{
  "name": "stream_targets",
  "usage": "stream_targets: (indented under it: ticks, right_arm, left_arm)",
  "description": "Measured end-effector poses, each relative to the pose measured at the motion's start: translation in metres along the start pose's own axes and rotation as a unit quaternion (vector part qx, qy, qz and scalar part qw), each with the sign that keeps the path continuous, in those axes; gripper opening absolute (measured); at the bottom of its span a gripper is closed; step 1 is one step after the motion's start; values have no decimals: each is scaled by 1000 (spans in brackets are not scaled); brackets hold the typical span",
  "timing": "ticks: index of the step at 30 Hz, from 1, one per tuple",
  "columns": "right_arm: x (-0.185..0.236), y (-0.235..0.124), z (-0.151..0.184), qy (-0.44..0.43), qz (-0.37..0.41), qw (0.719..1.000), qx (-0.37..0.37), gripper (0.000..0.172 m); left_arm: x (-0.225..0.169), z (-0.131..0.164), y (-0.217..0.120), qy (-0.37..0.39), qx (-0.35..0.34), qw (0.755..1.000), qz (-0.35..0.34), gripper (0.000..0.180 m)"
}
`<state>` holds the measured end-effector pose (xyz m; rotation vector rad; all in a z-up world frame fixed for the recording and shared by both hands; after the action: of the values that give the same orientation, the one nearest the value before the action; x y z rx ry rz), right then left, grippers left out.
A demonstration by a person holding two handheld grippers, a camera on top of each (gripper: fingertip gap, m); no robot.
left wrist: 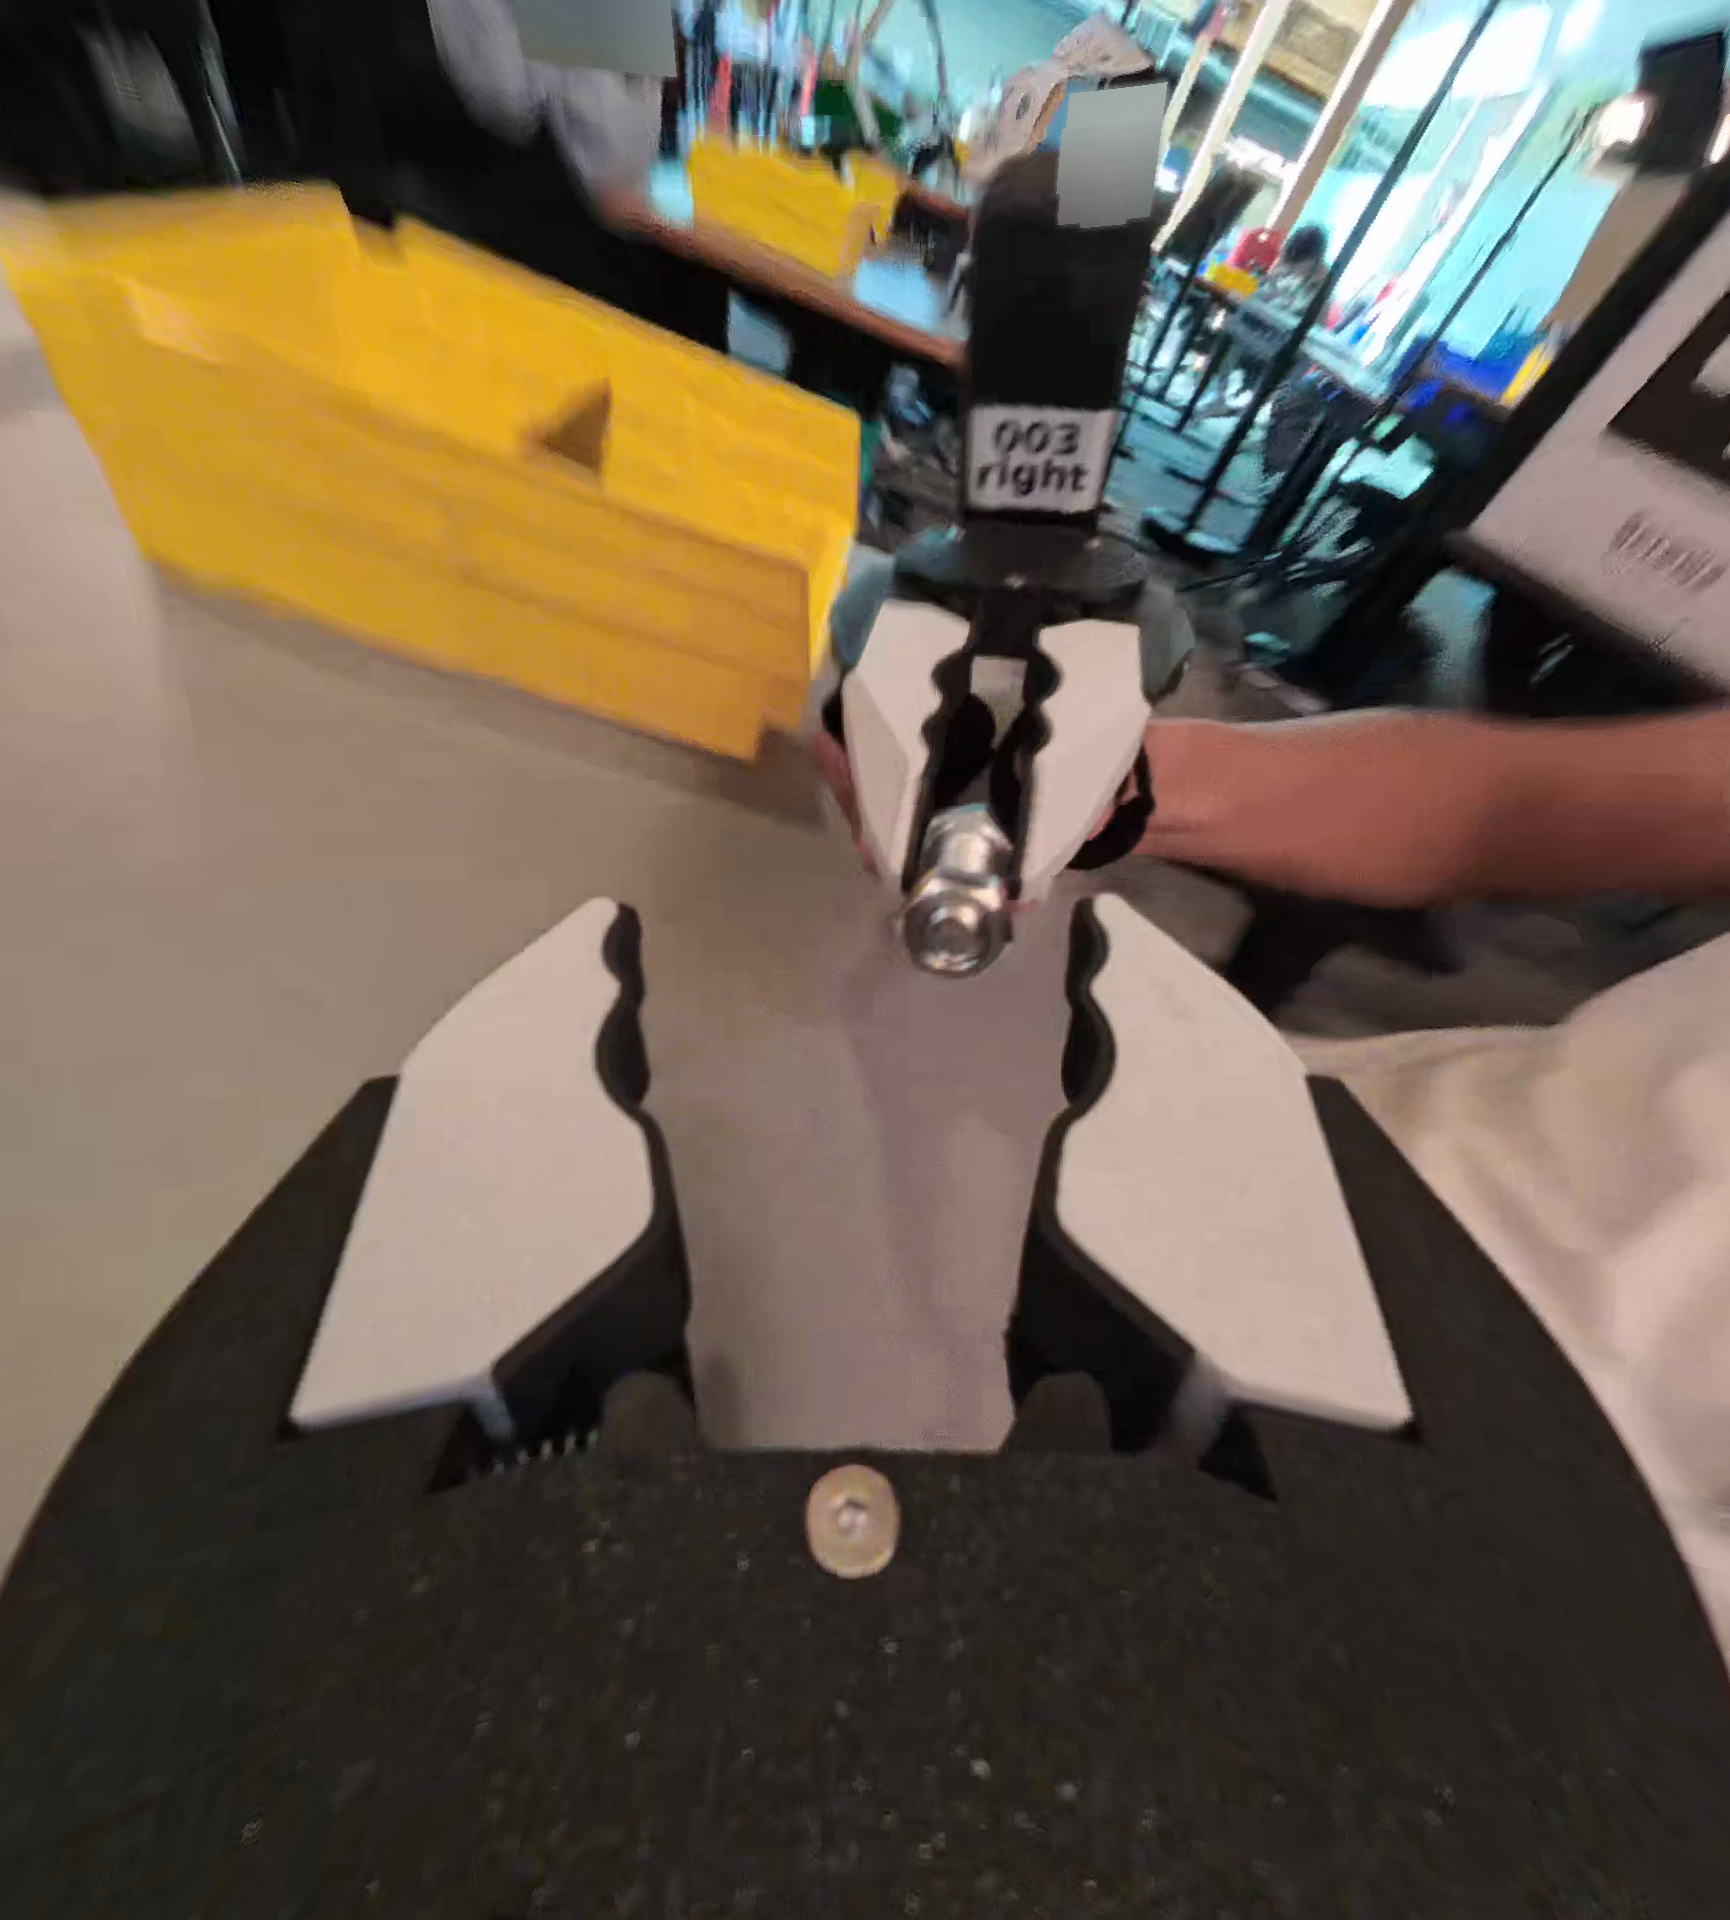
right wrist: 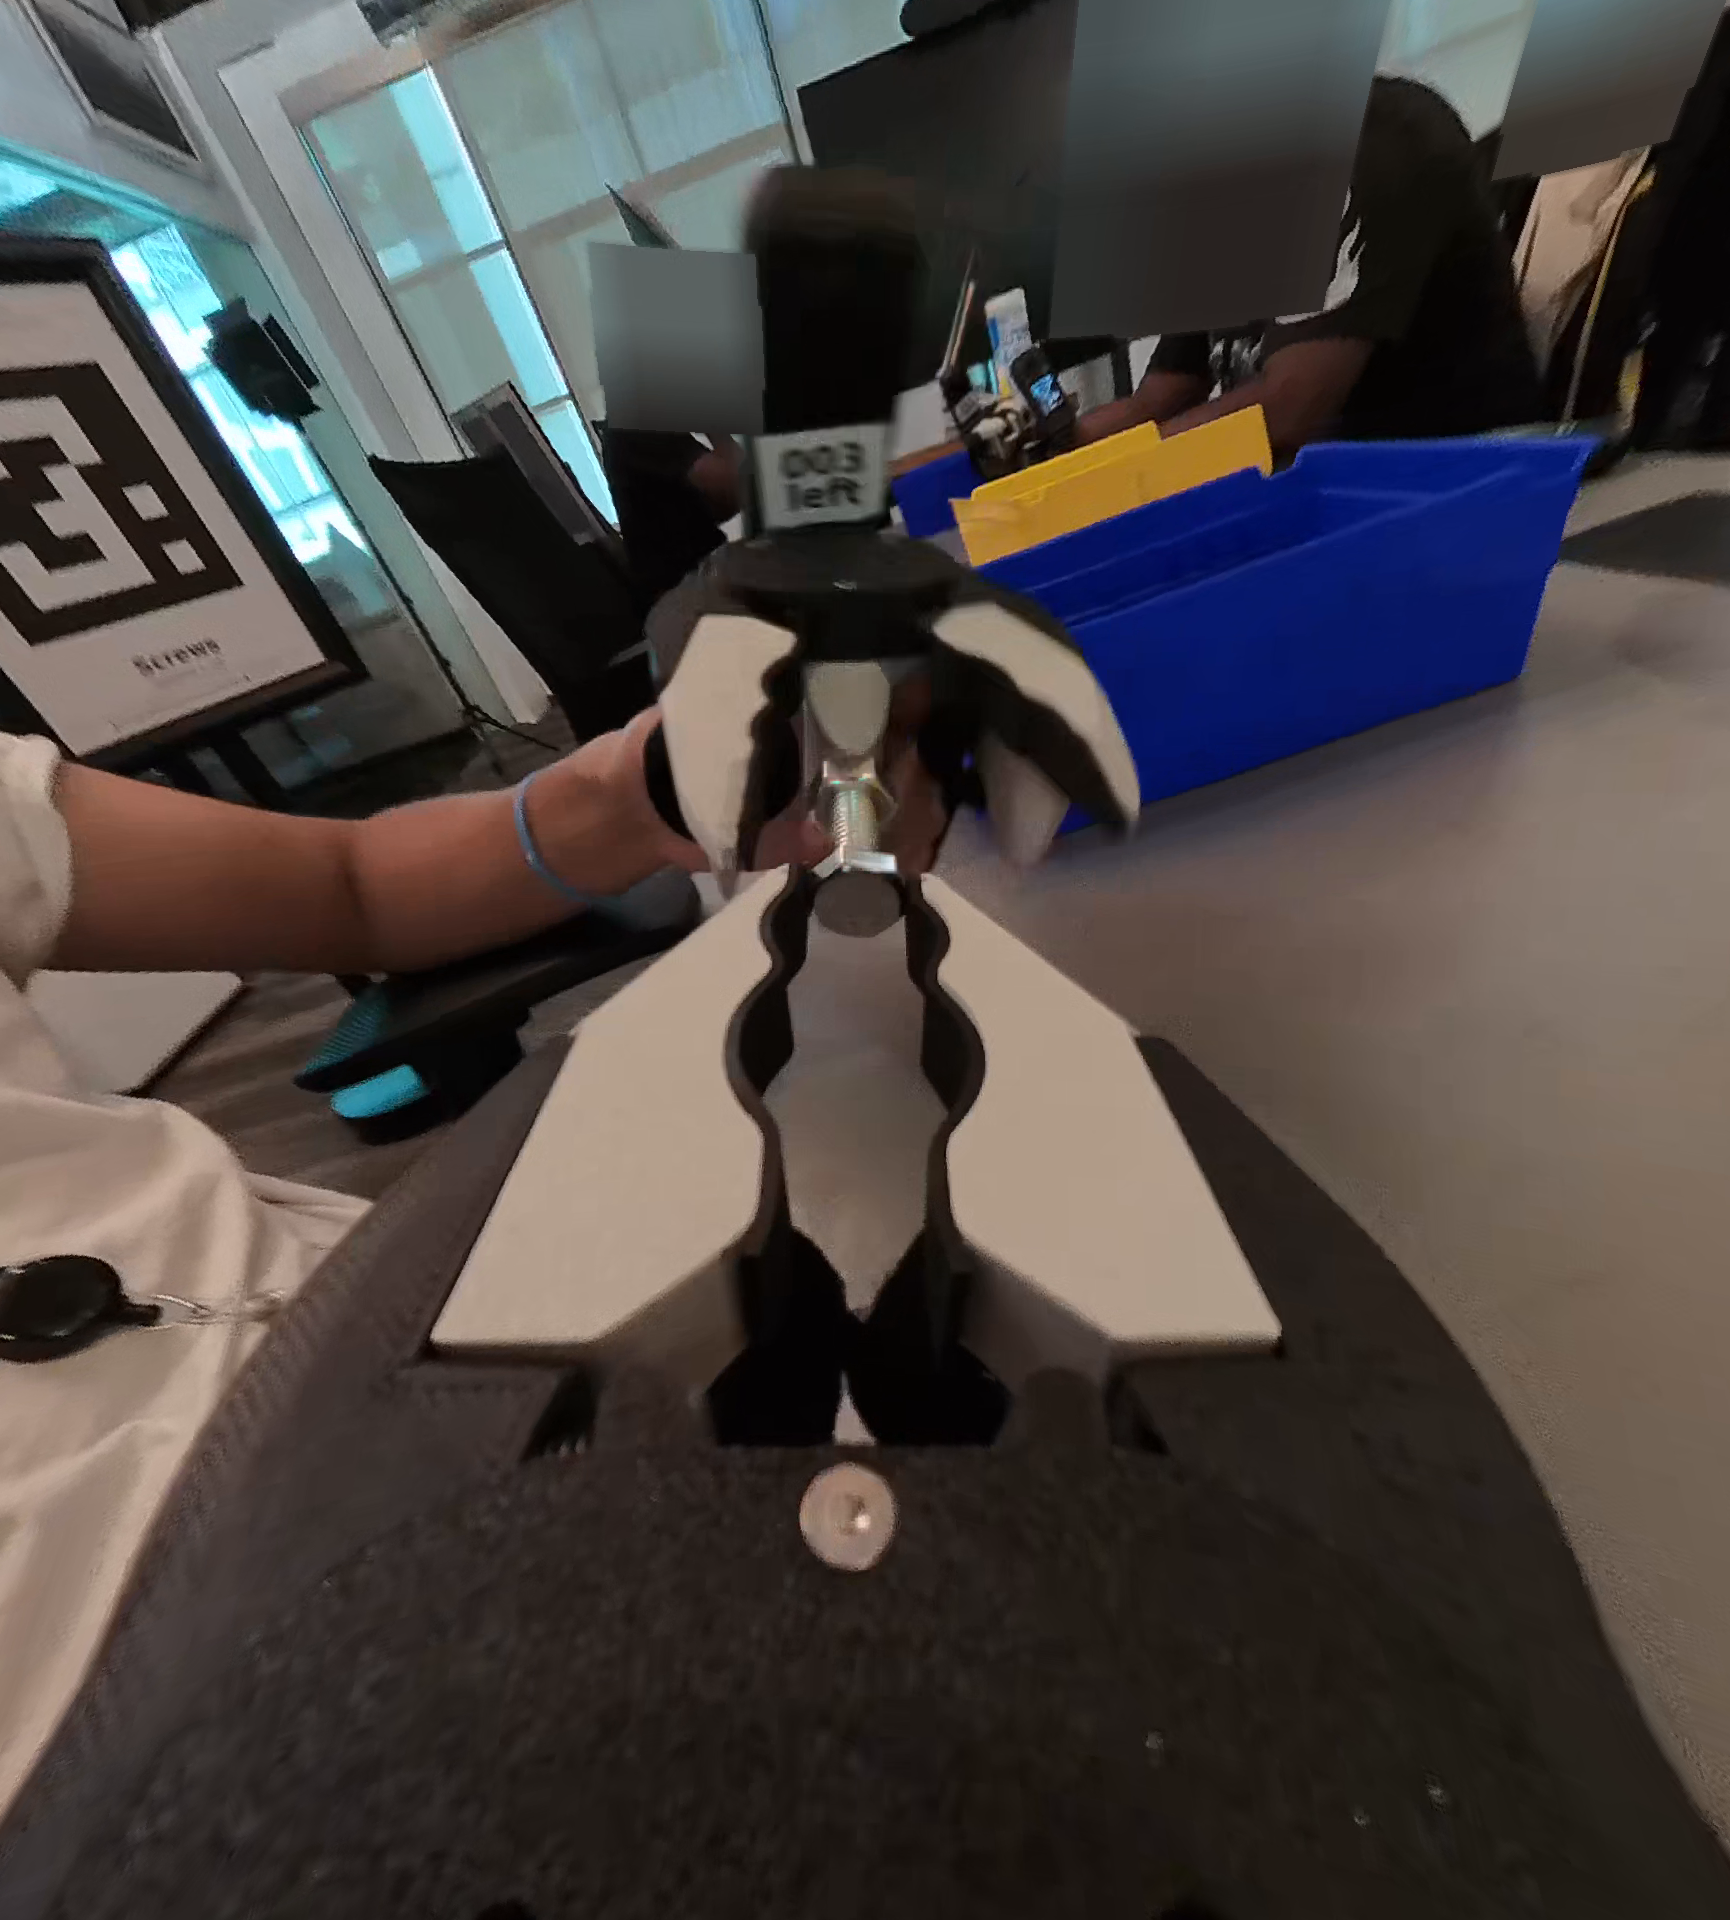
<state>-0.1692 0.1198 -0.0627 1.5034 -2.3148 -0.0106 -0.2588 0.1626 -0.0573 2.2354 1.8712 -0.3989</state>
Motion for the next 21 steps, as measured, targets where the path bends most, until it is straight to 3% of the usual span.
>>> stream_targets:
  ticks: [3,5,9,16,19,21]
  right_arm:
    - [-2,0,2,84,-9,996,-1,18]
    - [-3,-1,3,148,-23,989,1,18]
    - [-3,-2,5,240,-54,969,13,18]
    - [-3,-5,4,253,-64,965,16,18]
    - [-2,-3,5,250,-63,966,18,18]
    - [-4,-3,5,239,-56,969,17,18]
  left_arm:
    - [-12,-7,-2,217,-55,974,32,73]
    - [-18,-3,-2,285,-34,957,45,69]
    - [-23,7,0,317,0,946,68,57]
    - [-28,5,-4,369,-15,926,80,25]
    - [-28,4,-5,389,-18,919,70,19]
    - [-27,3,-5,370,-13,927,57,19]
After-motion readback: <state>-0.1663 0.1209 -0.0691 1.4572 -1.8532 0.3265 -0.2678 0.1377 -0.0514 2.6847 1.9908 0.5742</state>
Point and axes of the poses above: each gripper's, where its closed fingertips meet, y out along the fingers, z out of its underside, x = y × z across the jaws, the point moved 5 cm from there along -y, back along the fingers, and after that the axes turned 13 degrees about -x, right-handed, at the moved point
